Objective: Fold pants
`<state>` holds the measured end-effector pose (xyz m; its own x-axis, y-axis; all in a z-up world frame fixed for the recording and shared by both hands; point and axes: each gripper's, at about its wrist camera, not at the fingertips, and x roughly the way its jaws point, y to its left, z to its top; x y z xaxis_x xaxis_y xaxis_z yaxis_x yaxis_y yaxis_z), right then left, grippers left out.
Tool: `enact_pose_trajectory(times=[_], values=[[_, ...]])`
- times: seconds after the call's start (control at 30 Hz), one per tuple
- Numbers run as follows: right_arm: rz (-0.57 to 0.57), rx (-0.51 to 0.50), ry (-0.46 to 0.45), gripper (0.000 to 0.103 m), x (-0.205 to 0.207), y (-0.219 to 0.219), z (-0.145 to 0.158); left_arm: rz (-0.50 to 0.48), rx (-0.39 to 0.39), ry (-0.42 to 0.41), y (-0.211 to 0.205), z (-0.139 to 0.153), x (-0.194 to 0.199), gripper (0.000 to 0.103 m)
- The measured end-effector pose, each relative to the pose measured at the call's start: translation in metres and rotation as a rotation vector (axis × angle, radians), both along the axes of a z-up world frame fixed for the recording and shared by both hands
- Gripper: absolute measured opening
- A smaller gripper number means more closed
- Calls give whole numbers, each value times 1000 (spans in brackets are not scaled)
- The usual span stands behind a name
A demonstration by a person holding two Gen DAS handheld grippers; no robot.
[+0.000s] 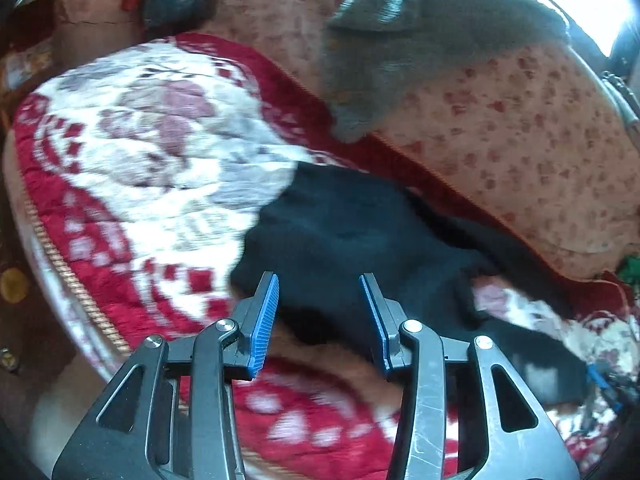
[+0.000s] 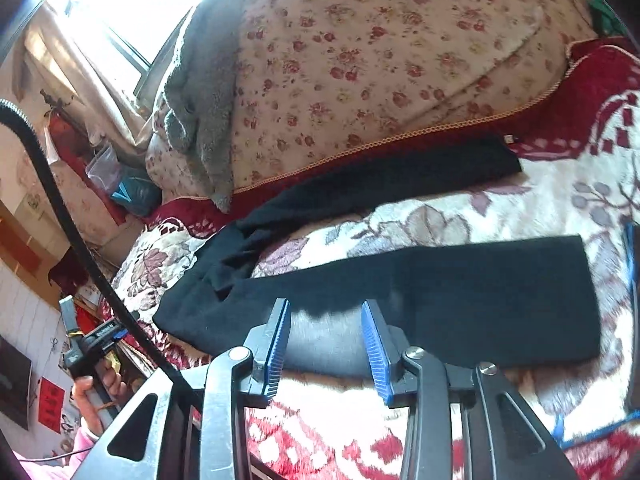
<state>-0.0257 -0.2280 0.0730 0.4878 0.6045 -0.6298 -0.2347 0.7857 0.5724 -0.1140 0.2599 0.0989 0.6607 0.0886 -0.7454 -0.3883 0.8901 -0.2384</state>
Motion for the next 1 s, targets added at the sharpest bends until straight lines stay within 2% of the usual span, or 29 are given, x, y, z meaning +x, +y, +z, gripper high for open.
enact_pose_trajectory(times=[0.2, 0.33, 0.43, 0.53, 0.73, 0.9, 1.0], values=[[-37, 47, 61, 37, 43, -1, -17, -94, -55, 38, -35, -2, 53, 41], [-124, 96, 116, 41, 79, -19, -38, -145, -87, 78, -54, -11, 92, 41], [-183, 159, 190, 41, 106, -33, -60, -164, -112, 108, -63, -19, 122, 41], [-224, 164, 227, 42, 127, -42, -75, -172, -134, 134, -70, -26, 147, 41], [-256, 194, 264, 47, 157, -54, -93, -146, -220, 181, -68, -46, 193, 41], [-257, 209, 265, 49, 177, -53, -98, -81, -389, 201, -54, -63, 221, 41], [-268, 236, 272, 49, 188, -54, -103, -31, -388, 215, -50, -69, 232, 41]])
